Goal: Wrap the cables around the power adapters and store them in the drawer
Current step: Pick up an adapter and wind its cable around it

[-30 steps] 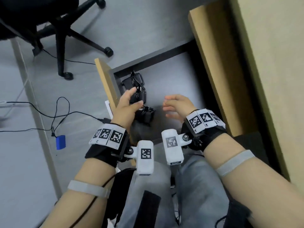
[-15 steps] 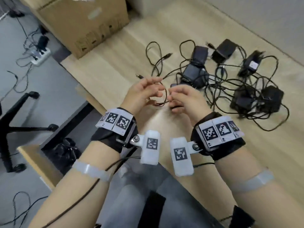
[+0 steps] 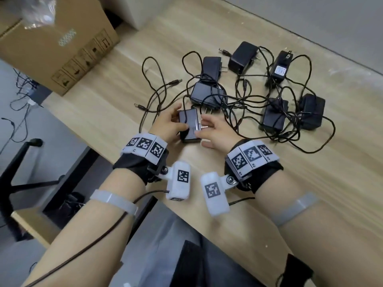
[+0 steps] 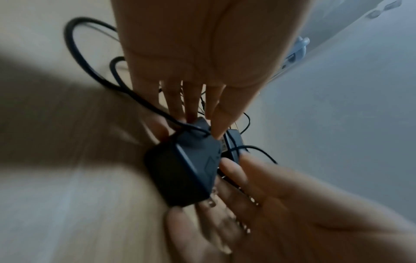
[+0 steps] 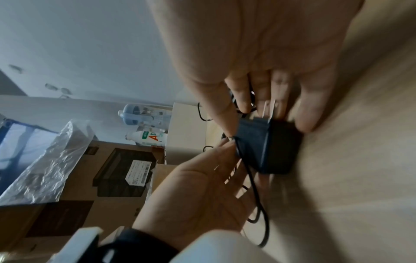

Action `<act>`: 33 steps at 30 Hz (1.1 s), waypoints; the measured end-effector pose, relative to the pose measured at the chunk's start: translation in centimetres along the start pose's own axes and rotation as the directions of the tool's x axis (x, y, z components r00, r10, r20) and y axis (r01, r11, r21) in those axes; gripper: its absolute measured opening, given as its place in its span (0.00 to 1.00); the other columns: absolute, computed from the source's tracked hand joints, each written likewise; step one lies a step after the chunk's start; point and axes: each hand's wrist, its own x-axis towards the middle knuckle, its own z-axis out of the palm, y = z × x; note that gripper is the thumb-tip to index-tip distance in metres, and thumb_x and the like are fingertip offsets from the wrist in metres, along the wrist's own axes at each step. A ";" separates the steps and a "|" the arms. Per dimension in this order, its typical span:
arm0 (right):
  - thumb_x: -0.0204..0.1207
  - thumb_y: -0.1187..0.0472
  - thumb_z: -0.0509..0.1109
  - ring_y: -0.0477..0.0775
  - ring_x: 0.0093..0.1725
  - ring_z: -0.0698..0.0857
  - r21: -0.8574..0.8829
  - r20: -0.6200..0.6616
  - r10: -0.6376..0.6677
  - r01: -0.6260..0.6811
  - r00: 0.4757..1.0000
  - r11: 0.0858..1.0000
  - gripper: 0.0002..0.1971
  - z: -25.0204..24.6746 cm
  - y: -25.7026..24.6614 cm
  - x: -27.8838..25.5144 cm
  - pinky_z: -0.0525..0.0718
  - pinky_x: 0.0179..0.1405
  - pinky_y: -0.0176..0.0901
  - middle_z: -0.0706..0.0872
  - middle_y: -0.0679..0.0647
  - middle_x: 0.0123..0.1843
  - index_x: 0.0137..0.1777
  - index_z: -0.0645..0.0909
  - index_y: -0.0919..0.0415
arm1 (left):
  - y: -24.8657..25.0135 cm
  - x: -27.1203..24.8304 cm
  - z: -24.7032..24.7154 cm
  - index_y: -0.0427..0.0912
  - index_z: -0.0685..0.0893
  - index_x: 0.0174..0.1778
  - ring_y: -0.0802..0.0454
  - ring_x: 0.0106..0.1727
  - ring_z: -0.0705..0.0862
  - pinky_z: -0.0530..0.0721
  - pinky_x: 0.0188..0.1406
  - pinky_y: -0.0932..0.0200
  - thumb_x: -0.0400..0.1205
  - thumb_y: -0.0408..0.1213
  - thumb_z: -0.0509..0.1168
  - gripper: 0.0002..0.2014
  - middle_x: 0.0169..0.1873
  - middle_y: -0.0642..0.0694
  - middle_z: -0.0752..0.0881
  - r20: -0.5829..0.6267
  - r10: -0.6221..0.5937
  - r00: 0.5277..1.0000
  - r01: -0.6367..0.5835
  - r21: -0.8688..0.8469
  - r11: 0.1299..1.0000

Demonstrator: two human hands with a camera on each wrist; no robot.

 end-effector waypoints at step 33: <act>0.83 0.68 0.55 0.28 0.38 0.77 -0.166 -0.601 -0.564 0.602 0.566 0.781 0.14 -10.3 -9.3 -14.7 0.74 0.40 0.26 0.77 0.46 0.48 0.61 0.78 0.57 | 17.7 -8.0 7.3 0.44 0.77 0.56 0.54 0.26 0.81 0.70 0.14 0.68 0.80 0.44 0.66 0.12 0.35 0.46 0.82 0.538 0.314 0.783 -0.258 -0.179 0.950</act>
